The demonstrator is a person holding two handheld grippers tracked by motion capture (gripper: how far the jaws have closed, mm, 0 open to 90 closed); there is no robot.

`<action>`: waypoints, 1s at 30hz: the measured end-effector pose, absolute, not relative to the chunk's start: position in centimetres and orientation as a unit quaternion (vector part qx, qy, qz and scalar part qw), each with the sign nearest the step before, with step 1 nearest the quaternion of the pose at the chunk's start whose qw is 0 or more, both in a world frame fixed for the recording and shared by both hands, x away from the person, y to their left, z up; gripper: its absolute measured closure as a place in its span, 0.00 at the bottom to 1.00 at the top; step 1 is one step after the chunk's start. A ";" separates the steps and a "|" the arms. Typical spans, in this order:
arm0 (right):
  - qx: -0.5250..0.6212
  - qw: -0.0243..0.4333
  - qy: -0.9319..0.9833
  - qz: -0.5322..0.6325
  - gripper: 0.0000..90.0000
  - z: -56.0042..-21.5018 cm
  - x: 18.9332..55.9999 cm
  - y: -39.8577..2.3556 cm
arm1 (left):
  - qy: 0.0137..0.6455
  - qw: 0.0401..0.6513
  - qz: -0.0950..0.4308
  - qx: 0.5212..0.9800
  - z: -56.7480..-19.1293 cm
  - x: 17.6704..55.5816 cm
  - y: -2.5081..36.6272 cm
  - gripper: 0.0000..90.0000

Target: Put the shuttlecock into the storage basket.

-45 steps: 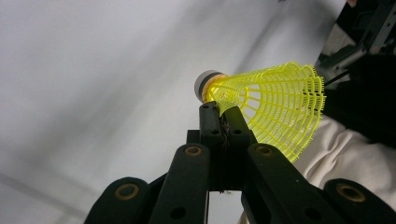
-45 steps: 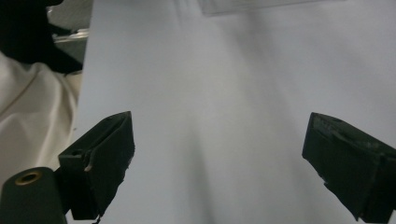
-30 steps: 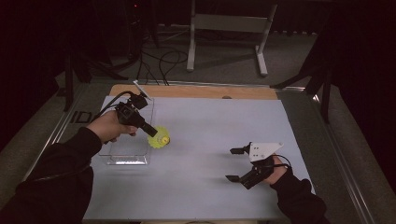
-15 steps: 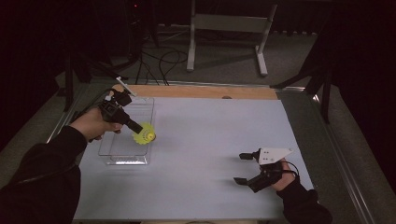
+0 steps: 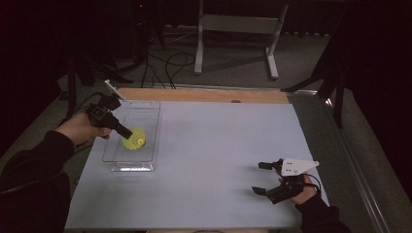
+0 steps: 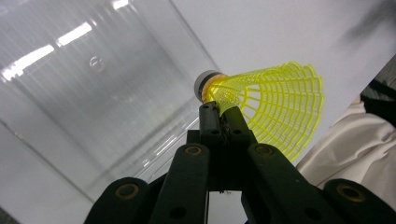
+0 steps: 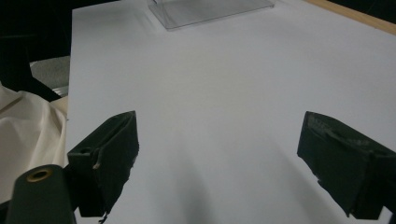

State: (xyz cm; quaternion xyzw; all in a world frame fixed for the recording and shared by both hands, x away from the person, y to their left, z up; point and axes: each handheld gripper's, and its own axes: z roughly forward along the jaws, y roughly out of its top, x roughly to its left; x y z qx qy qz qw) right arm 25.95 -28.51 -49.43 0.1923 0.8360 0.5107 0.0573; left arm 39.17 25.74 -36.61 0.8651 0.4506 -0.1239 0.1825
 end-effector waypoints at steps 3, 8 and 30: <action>0.194 0.057 0.836 0.511 0.14 -49.6 25.7 -28.8 | 0.455 0.180 -0.128 0.863 -37.0 39.4 26.0 1.00; 0.197 0.053 0.837 0.508 0.14 -49.8 25.7 -28.8 | 0.451 0.174 -0.131 0.865 -37.5 39.6 25.7 1.00; 0.198 0.042 0.838 0.507 0.14 -50.0 25.9 -28.8 | 0.447 0.153 -0.150 0.868 -40.9 40.9 24.1 1.00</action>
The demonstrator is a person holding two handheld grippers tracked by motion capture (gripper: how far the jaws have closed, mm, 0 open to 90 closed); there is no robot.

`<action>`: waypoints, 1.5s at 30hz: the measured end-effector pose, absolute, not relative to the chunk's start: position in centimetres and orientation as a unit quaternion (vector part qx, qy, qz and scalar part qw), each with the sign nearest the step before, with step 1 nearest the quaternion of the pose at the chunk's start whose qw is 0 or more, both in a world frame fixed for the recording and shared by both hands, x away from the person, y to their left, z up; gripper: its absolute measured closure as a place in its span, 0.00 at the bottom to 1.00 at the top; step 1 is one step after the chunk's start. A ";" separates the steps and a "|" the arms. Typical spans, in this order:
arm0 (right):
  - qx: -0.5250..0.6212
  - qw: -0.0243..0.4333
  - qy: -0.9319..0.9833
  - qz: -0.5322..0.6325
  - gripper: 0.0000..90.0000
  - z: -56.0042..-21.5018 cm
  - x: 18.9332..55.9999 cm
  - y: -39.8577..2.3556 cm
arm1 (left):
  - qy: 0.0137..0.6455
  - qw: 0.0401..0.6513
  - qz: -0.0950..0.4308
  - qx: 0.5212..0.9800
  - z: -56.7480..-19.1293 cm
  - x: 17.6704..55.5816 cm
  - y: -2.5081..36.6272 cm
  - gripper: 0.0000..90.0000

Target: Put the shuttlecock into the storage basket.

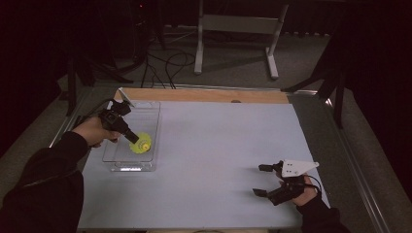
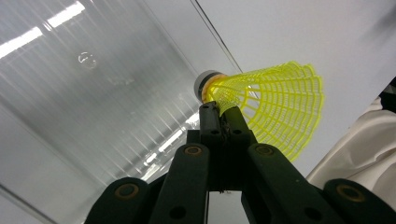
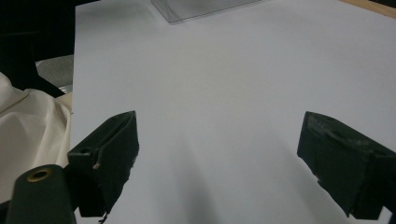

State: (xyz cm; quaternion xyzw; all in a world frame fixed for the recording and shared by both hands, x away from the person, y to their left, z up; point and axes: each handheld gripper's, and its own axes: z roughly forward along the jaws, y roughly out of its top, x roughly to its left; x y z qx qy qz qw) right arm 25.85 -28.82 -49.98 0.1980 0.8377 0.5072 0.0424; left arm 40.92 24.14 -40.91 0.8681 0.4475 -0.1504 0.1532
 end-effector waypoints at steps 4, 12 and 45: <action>0.198 0.041 0.837 0.509 0.14 -50.0 25.9 -28.9 | 0.447 0.148 -0.155 0.869 -41.6 41.1 23.9 1.00; 0.199 0.040 0.837 0.509 0.14 -50.0 25.9 -28.9 | 0.444 0.136 -0.161 0.871 -42.6 41.2 23.5 1.00; 0.197 0.032 0.840 0.504 0.14 -50.0 25.9 -28.7 | 0.450 0.126 -0.118 0.876 -42.1 40.8 23.1 0.01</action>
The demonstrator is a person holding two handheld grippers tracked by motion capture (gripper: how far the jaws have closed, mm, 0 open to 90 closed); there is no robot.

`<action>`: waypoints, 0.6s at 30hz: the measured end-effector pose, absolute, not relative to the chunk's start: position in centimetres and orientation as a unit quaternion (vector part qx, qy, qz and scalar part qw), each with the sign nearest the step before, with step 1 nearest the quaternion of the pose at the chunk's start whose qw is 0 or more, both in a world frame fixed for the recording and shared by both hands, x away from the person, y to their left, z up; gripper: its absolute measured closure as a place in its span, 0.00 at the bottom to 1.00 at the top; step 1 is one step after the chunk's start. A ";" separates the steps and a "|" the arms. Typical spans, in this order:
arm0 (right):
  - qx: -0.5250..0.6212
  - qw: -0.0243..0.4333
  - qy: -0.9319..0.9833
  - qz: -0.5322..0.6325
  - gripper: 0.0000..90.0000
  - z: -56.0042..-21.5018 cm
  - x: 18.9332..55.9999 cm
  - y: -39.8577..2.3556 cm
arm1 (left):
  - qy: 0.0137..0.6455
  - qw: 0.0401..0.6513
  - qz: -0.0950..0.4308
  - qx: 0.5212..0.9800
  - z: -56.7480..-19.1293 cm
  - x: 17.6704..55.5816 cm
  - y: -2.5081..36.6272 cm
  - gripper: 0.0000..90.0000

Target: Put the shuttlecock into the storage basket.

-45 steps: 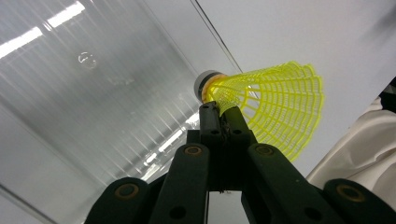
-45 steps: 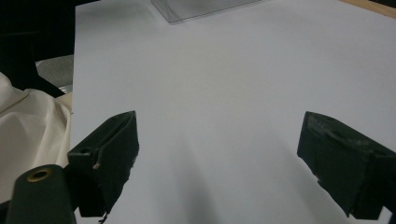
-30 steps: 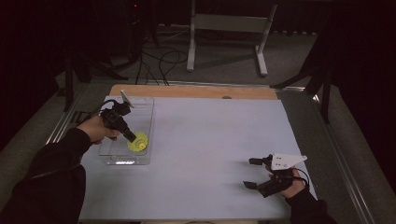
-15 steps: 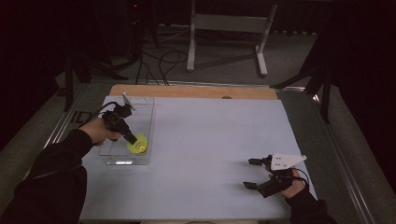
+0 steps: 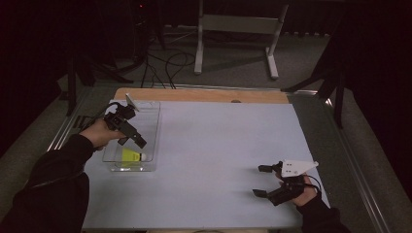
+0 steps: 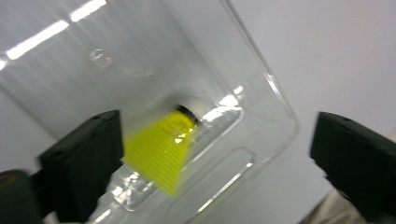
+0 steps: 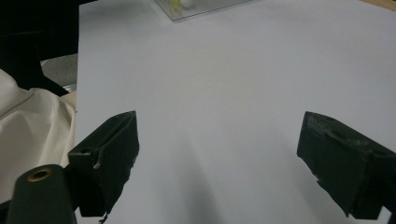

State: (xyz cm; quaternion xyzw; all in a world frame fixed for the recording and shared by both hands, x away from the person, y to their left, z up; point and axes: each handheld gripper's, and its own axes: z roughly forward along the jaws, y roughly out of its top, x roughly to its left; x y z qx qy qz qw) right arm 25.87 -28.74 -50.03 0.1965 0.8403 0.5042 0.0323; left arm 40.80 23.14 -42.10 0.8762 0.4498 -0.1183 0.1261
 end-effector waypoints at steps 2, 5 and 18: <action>0.196 0.032 0.841 0.504 0.14 -50.0 25.9 -28.7 | 0.446 0.126 -0.109 0.879 -41.9 40.6 22.9 0.00; 0.197 0.032 0.840 0.504 0.14 -50.0 25.9 -28.7 | 0.438 0.129 -0.094 0.885 -41.7 40.3 22.6 0.00; 0.196 0.029 0.841 0.503 0.14 -50.1 25.7 -28.6 | 0.349 0.195 -0.013 0.917 -40.7 37.2 20.5 0.00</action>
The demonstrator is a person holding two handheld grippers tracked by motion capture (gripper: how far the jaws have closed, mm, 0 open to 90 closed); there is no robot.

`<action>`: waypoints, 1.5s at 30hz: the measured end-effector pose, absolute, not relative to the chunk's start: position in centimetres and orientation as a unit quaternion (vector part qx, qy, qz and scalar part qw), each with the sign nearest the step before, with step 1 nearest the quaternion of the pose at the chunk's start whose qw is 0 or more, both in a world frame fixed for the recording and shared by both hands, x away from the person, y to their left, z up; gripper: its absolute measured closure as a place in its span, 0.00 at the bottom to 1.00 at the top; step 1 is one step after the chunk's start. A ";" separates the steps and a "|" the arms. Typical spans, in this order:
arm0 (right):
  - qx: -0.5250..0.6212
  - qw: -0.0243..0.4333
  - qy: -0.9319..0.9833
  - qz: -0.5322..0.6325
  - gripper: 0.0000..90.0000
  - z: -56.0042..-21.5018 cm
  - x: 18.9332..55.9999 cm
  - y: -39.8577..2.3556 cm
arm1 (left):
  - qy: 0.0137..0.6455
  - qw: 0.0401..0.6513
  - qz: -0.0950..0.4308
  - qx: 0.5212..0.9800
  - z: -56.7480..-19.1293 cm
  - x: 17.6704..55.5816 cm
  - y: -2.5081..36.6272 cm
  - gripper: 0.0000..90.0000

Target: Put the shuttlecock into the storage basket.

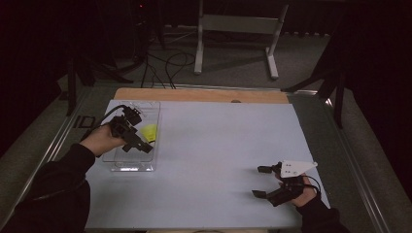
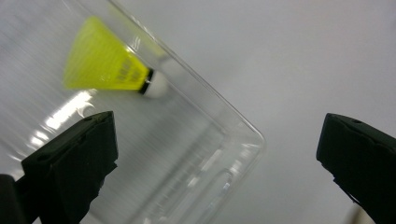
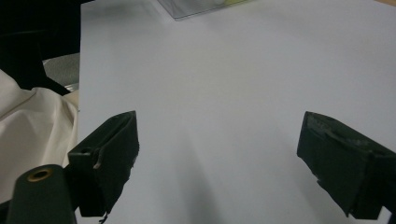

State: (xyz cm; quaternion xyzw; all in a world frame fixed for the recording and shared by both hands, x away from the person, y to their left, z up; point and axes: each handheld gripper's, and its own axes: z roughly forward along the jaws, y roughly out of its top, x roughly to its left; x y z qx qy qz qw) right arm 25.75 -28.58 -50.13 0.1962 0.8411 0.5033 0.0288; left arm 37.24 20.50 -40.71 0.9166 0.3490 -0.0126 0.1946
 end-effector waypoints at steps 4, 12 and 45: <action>0.197 0.027 0.841 0.503 0.14 -50.2 25.7 -28.5 | 0.333 0.223 0.004 0.916 -40.5 36.4 19.7 0.00; 0.198 0.028 0.842 0.502 0.14 -50.3 25.8 -28.6 | 0.293 0.262 0.023 0.919 -39.9 34.9 17.6 0.00; 0.205 0.038 0.846 0.492 0.13 -50.8 25.6 -28.6 | 0.165 0.400 0.018 0.901 -43.0 30.3 11.3 0.00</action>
